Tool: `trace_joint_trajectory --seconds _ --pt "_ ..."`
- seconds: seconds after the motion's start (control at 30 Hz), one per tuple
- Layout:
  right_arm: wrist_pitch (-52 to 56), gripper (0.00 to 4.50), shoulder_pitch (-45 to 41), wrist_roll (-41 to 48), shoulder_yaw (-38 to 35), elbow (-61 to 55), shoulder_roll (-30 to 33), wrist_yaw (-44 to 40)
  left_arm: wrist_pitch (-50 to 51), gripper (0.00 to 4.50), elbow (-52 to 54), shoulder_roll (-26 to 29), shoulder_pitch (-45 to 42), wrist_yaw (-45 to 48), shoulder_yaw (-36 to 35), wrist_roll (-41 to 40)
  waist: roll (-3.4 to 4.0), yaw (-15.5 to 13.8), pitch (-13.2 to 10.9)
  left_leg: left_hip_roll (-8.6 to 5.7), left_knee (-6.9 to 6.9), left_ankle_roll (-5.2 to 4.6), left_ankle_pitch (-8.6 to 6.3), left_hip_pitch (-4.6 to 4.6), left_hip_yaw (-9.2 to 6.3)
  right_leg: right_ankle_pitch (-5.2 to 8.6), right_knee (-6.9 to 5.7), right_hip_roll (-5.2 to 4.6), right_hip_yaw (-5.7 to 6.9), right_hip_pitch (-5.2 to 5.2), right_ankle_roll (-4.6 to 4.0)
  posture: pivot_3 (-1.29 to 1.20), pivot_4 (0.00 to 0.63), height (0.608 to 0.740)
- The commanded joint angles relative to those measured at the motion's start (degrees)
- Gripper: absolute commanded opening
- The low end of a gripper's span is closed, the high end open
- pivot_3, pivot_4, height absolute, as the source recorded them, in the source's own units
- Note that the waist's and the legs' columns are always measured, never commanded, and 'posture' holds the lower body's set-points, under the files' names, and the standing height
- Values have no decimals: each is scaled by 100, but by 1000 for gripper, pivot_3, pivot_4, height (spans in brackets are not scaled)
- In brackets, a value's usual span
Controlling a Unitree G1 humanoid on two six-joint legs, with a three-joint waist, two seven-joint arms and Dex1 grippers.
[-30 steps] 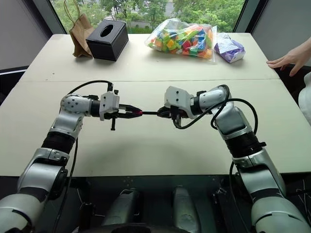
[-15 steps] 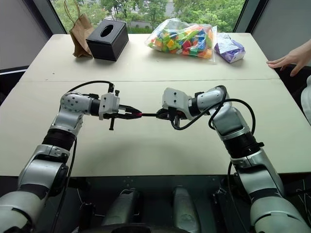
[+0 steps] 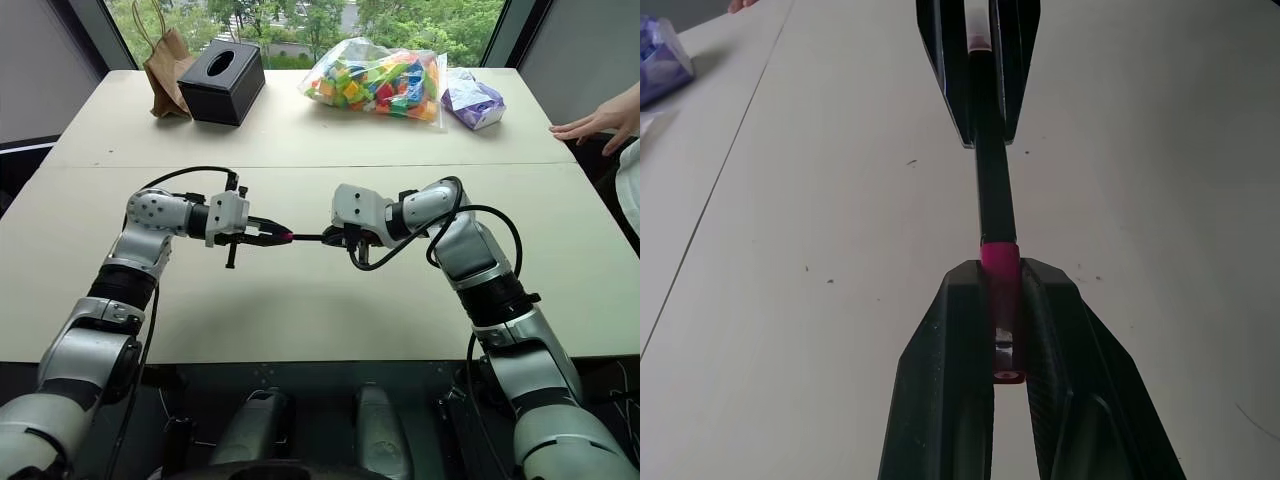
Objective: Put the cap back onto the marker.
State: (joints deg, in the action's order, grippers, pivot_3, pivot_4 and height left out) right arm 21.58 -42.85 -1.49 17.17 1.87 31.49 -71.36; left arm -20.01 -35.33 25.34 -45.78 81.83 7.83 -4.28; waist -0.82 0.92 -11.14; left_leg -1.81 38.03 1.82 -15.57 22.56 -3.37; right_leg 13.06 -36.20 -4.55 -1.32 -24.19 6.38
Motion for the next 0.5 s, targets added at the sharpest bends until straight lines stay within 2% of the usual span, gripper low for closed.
trace_joint_trajectory --seconds 0.03,0.5 --pt "-290 20 -151 347 437 -634 -538 -146 -4 0 654 -547 -436 -180 64 -438 0 0 0 0 0 0 0 0 0 0 0 0 0 0 0 0 150 740" --pt "-339 20 -282 265 459 -666 -636 -165 -24 0 766 -608 -460 -86 247 -200 0 1 0 0 0 0 0 1 0 0 -1 0 0 -1 0 0 150 740"
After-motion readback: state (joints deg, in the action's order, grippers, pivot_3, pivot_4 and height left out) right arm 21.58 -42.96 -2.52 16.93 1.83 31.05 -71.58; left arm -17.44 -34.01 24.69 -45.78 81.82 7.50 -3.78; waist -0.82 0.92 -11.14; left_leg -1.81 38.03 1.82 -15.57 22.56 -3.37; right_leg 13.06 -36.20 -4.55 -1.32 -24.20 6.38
